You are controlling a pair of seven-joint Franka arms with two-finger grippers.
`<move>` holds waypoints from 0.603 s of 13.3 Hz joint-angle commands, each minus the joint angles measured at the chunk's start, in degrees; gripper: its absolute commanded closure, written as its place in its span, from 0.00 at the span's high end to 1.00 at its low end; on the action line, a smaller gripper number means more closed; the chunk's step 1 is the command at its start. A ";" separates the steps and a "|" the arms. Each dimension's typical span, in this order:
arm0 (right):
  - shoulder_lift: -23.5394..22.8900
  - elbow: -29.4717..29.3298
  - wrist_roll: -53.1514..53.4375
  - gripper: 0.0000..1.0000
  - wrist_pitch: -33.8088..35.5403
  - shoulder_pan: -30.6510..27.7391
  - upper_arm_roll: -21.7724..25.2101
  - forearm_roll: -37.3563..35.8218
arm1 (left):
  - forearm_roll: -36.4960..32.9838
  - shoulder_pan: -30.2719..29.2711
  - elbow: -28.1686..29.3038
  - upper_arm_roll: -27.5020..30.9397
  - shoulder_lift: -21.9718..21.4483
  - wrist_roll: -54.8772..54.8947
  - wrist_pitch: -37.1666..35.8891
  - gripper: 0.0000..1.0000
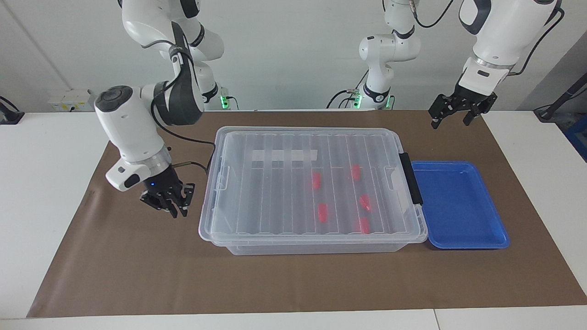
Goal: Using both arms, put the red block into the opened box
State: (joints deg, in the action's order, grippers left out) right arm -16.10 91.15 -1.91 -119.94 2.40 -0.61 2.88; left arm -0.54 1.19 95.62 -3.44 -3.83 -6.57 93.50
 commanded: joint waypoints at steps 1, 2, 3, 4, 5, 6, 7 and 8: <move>7.12 1.22 1.73 1.00 7.42 -0.73 0.43 -1.91 | 0.81 0.74 0.89 0.80 -0.92 0.06 0.90 1.00; 8.87 1.22 3.30 1.00 10.14 -0.73 0.70 -2.17 | 0.81 0.74 0.89 0.80 -0.92 0.06 0.90 1.00; 10.37 1.22 4.80 1.00 12.34 -0.73 0.70 -2.43 | 0.81 0.74 0.89 0.80 -0.92 0.06 0.90 1.00; 11.86 1.13 6.20 1.00 14.97 -0.73 0.70 -3.13 | 0.81 0.74 0.89 0.80 -1.01 0.06 0.90 1.00; 13.10 1.05 7.70 1.00 17.18 -0.73 0.70 -3.31 | 0.81 0.74 0.89 0.80 -0.92 0.06 0.90 1.00; 14.42 0.61 9.02 1.00 19.63 -0.73 0.70 -3.32 | 0.81 0.74 0.89 0.80 -0.92 0.06 0.90 1.00; 15.65 0.00 10.34 1.00 22.97 -0.73 0.70 -3.14 | 0.81 0.74 0.89 0.80 -0.92 0.06 0.90 1.00; 16.36 -1.49 11.31 1.00 26.65 -0.81 0.79 -2.70 | 0.81 0.74 0.89 0.80 -0.92 0.06 0.90 1.00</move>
State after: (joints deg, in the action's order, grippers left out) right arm -1.79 90.82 6.49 -98.48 1.66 0.14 0.74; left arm -0.54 1.19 95.62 -3.44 -3.83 -6.57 93.52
